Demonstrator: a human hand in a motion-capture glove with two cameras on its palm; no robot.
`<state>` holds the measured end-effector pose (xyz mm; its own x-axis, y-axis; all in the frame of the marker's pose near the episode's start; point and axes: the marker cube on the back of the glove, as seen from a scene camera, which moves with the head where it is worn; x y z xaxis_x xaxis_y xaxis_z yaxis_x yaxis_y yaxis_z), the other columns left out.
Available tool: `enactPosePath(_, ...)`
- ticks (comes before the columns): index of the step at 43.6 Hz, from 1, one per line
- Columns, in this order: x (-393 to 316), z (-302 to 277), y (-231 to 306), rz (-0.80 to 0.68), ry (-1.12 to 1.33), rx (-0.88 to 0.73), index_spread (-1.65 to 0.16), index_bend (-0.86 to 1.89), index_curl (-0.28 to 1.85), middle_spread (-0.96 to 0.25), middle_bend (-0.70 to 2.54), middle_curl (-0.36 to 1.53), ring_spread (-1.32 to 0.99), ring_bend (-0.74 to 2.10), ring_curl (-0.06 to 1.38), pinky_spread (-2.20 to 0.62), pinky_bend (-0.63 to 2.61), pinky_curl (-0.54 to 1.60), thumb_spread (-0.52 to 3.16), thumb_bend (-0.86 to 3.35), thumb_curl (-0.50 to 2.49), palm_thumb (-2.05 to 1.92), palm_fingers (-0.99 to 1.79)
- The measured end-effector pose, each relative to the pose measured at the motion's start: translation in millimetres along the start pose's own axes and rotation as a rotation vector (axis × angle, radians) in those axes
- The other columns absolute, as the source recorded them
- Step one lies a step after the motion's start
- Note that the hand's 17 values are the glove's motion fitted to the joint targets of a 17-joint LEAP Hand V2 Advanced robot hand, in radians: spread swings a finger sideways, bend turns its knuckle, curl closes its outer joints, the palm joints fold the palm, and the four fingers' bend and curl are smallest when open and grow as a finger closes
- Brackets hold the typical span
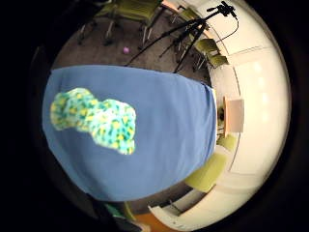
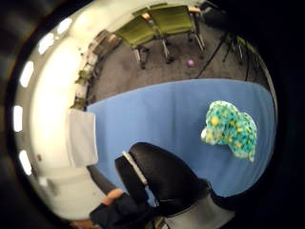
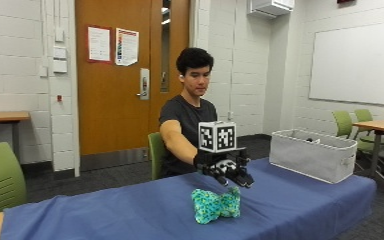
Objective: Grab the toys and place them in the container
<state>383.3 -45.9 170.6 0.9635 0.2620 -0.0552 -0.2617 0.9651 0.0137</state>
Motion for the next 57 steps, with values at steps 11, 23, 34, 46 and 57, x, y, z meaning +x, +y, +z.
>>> enactPosePath(11,22.7,64.6,3.1,0.042,0.003,-0.110,-0.32,0.26,0.46,-0.16,0.21,0.43,-0.36,0.19,0.28,-0.05,0.55,0.31,0.97,-0.09,0.16,-0.13,0.11)
enactPosePath(23,45.8,93.1,9.1,0.108,0.001,-0.207,-0.32,0.26,0.48,-0.17,0.18,0.43,-0.35,0.13,0.25,-0.03,0.60,0.33,0.98,-0.07,0.16,-0.10,0.02)
enactPosePath(34,58.1,88.4,19.8,0.144,-0.137,-0.188,-0.38,0.62,0.57,-0.16,0.13,0.36,-0.32,0.14,0.19,-0.02,0.81,0.37,1.13,0.08,0.24,0.17,0.24)
enactPosePath(46,45.2,59.7,30.6,0.128,-0.029,-0.124,-0.37,0.48,0.57,-0.25,0.35,0.41,-0.49,0.61,0.30,-0.24,0.74,0.34,1.19,0.29,0.39,0.59,0.85)
enactPosePath(57,-3.1,13.4,26.7,0.082,0.002,-0.146,-0.37,0.11,0.52,-0.35,0.79,0.57,-0.43,1.08,0.48,-0.42,0.68,0.35,0.95,0.22,0.51,0.63,1.28)
